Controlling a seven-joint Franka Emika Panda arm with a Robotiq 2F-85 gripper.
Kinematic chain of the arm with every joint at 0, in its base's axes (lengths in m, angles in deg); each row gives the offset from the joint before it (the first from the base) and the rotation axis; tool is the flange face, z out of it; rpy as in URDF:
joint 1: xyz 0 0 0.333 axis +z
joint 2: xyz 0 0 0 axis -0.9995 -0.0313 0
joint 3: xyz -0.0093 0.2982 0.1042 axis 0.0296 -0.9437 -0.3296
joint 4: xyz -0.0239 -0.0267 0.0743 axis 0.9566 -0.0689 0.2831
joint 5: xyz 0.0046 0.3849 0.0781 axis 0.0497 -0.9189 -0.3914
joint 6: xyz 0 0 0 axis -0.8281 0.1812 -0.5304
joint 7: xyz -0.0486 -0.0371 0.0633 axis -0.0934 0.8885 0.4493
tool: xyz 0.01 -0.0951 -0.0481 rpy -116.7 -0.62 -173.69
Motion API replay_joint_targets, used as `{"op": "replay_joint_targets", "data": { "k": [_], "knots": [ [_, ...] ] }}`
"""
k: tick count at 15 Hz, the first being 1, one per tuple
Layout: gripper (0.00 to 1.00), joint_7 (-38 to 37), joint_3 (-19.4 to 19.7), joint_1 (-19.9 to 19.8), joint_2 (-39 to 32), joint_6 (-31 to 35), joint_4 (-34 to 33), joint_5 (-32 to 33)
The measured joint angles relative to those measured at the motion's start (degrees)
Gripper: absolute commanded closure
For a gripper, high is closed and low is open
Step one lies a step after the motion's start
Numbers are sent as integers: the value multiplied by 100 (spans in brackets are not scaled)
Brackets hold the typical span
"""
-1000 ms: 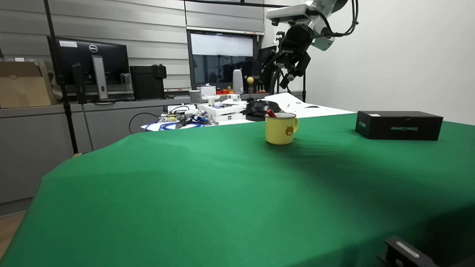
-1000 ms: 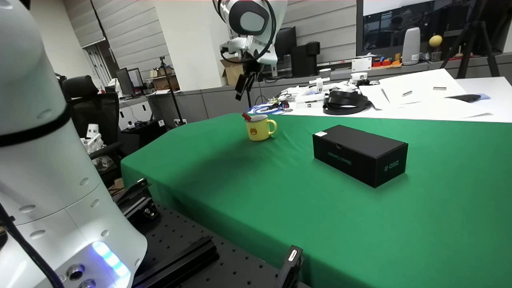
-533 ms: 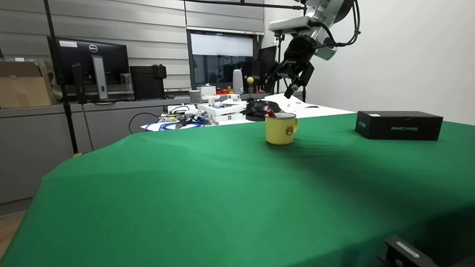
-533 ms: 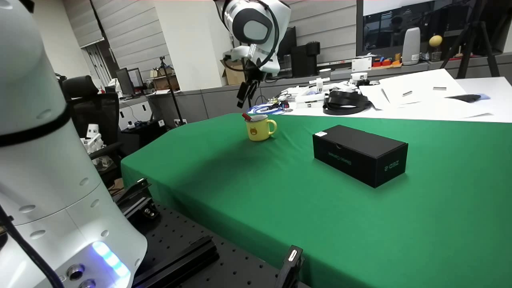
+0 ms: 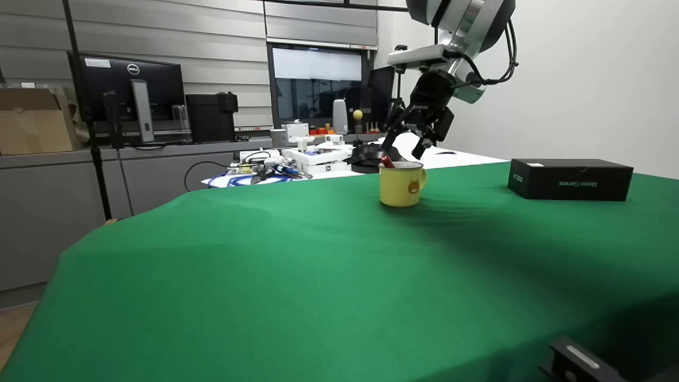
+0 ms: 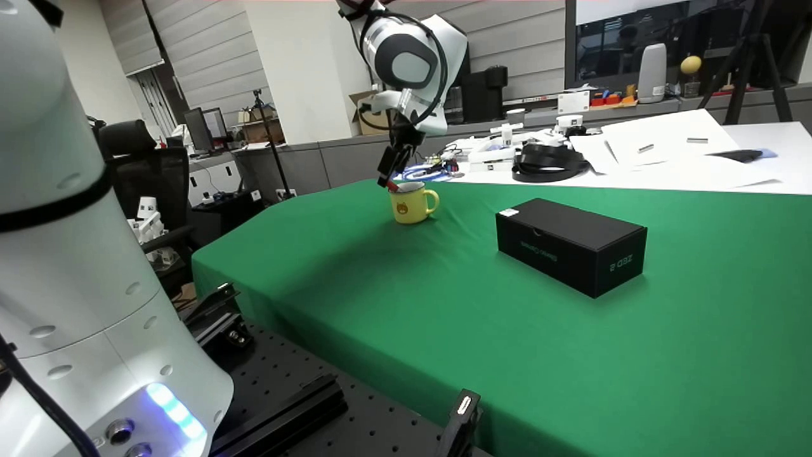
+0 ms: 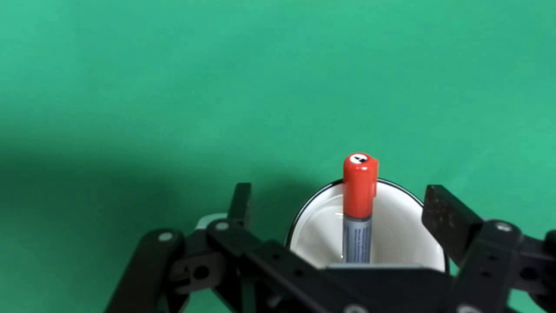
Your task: Remove the marker from the cup and put it on the table then put it back in the cup
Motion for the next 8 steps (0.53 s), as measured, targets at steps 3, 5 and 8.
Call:
{"op": "replay_joint_targets", "data": {
  "k": [3,5,8],
  "knots": [
    [33,5,-5,1,-68,-1,-2,-48],
    [47,6,-7,2,-103,-1,-2,-83],
    [67,6,-13,7,-145,-1,-3,-97]
  ]
}}
